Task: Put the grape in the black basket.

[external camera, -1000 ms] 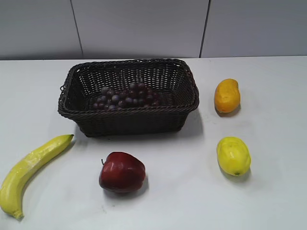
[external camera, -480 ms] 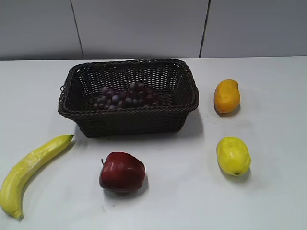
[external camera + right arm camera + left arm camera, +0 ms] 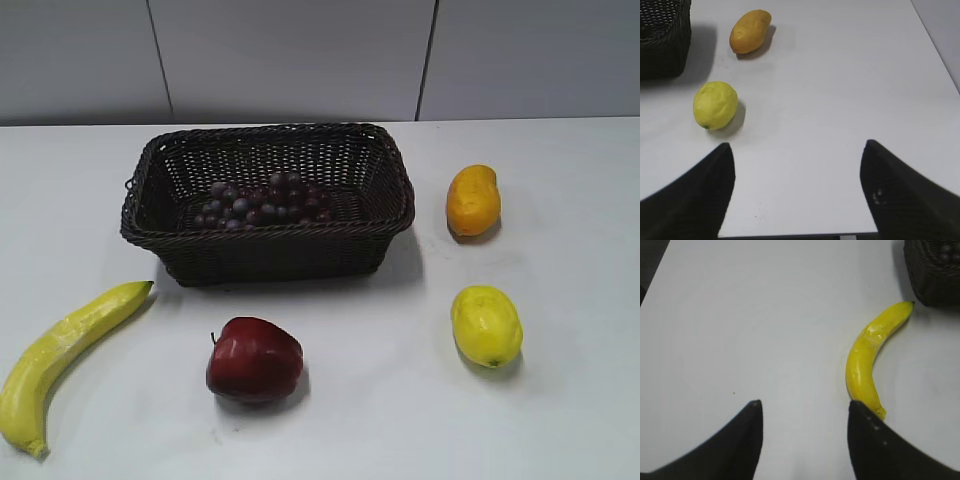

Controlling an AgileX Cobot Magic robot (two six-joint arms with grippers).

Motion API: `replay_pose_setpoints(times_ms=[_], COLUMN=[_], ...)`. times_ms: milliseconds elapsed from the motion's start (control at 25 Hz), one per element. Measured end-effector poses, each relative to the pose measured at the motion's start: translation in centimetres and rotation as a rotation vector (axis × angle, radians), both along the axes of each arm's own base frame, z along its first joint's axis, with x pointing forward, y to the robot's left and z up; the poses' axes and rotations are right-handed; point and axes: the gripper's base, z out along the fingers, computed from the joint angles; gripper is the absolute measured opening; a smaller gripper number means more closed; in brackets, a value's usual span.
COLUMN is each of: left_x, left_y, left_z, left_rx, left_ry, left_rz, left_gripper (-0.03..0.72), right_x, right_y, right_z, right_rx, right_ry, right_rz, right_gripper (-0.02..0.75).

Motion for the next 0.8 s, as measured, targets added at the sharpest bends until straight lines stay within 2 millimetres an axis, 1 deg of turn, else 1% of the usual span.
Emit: replay_pose_setpoints(times_ms=[240, 440, 560, 800], left_x=[0.0, -0.4, -1.1, -3.3], left_y=[0.0, -0.1, -0.2, -0.3], left_z=[0.0, 0.1, 0.2, 0.3], left_rx=[-0.001, 0.002, 0.005, 0.017], left_ry=[-0.001, -0.028, -0.076, -0.227], left_rz=[0.001, -0.020, -0.033, -0.036], left_gripper=[0.513, 0.513, 0.511, 0.511], right_x=[0.0, 0.0, 0.0, 0.0], right_y=[0.0, 0.0, 0.0, 0.0], right_z=[0.0, 0.0, 0.0, 0.0], right_rx=[0.000, 0.000, 0.000, 0.000], right_ry=[0.000, 0.000, 0.000, 0.000], right_rz=[0.000, 0.000, 0.000, 0.000], right_gripper=[0.593, 0.593, 0.593, 0.593])
